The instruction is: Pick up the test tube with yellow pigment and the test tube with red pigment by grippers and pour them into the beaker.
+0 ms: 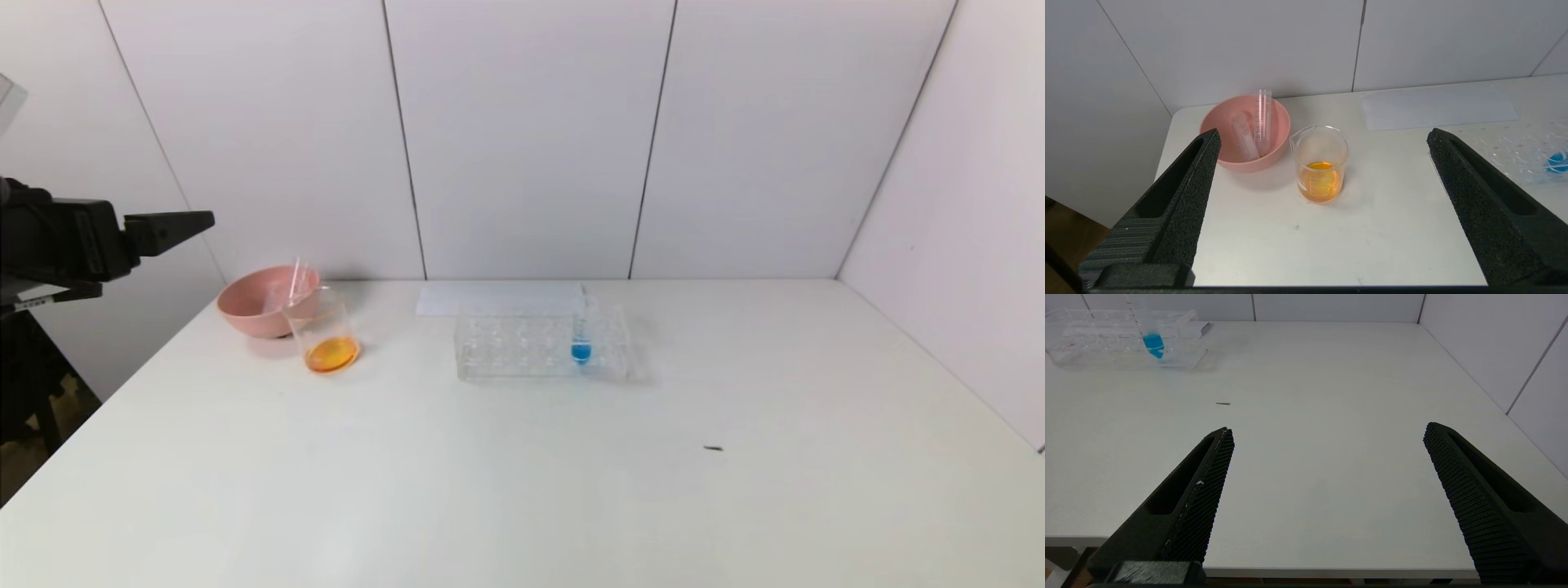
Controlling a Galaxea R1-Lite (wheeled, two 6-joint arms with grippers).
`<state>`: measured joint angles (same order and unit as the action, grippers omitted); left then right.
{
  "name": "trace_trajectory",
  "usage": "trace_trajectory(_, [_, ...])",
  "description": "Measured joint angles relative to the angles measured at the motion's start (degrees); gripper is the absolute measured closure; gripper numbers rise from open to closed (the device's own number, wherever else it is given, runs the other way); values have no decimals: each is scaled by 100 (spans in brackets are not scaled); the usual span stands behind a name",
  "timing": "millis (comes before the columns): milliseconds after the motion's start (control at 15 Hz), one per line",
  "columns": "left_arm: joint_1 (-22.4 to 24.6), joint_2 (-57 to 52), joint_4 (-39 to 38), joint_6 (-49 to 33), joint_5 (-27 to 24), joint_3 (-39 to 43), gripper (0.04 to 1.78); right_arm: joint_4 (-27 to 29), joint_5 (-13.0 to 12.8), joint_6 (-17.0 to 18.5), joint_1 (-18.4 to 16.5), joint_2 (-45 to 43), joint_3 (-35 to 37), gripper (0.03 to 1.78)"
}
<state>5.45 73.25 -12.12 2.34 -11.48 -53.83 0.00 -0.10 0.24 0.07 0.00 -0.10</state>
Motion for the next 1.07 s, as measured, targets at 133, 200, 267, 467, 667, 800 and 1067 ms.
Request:
trace_trajectory(133, [-2,-482,350,82,-183,113,6,0,0,2,0,0,0,11])
trace_trajectory(200, [-2,-746,586,118,-332,135,6,0,0,0,0,0,0,11])
trace_trajectory(267, [-2,-991,790,135,-444,141,6,0,0,0,-2,0,0,11])
trace_trajectory(467, [-9,-1708,1280,184,-701,139,6,0,0,0,-2,0,0,11])
trace_trajectory(667, [-11,-2394,1844,228,-1047,94,6,0,0,2,2,0,0,11])
trace_trajectory(800, [-13,-2800,2211,254,-1139,76,6,0,0,2,0,0,0,11])
trace_trajectory(1067, [-49,-3568,2648,267,-1414,69,6,0,0,2,-2,0,2,11])
